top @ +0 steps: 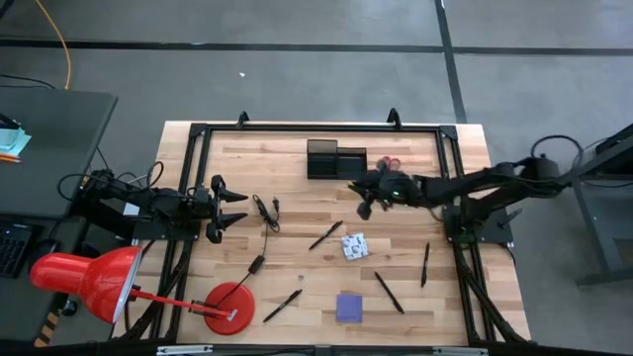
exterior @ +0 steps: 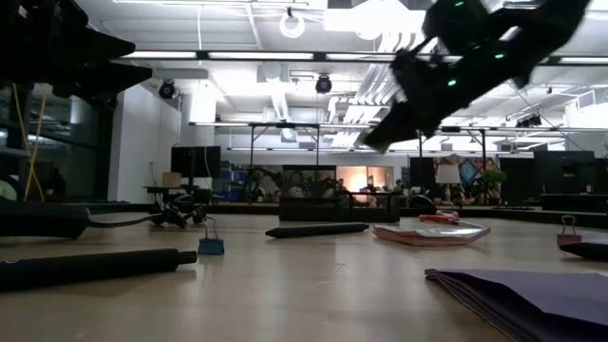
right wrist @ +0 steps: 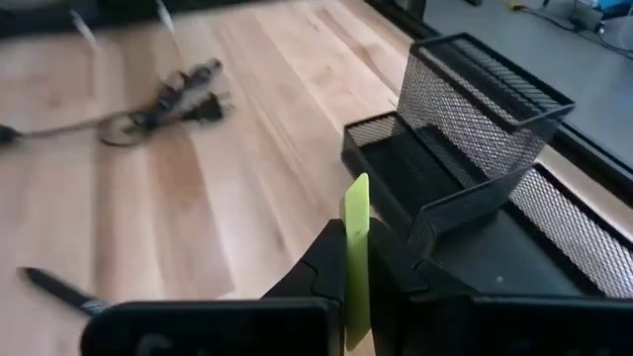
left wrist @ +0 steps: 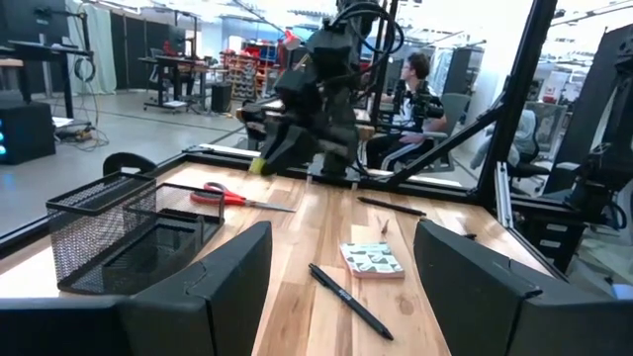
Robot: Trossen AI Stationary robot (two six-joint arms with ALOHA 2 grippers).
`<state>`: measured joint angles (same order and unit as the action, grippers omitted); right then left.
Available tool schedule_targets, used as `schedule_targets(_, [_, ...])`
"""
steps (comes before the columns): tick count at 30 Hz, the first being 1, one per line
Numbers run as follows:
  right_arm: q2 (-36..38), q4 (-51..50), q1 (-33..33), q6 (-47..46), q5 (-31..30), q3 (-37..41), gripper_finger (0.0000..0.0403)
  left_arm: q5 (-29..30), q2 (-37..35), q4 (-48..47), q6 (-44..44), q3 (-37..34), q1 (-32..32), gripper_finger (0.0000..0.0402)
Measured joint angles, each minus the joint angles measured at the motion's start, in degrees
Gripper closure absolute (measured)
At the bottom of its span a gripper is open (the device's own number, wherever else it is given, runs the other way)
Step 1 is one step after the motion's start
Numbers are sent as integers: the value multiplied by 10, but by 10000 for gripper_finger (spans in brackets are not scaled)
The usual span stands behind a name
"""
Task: Pick and place office supplies into organizer
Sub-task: Put the yellow eraser into the mesh desk organizer
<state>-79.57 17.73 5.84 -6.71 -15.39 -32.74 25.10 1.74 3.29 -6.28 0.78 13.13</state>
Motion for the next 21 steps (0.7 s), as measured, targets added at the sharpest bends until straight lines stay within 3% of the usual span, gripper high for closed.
schedule_targets(11, [-165, -55, 64, 72, 78, -161, 400, -2, 0, 0, -2, 0, 0, 169])
schedule_targets(21, [-267, -159, 97, 130, 61, -282, 400, -15, 0, 0, -4, 0, 0, 169])
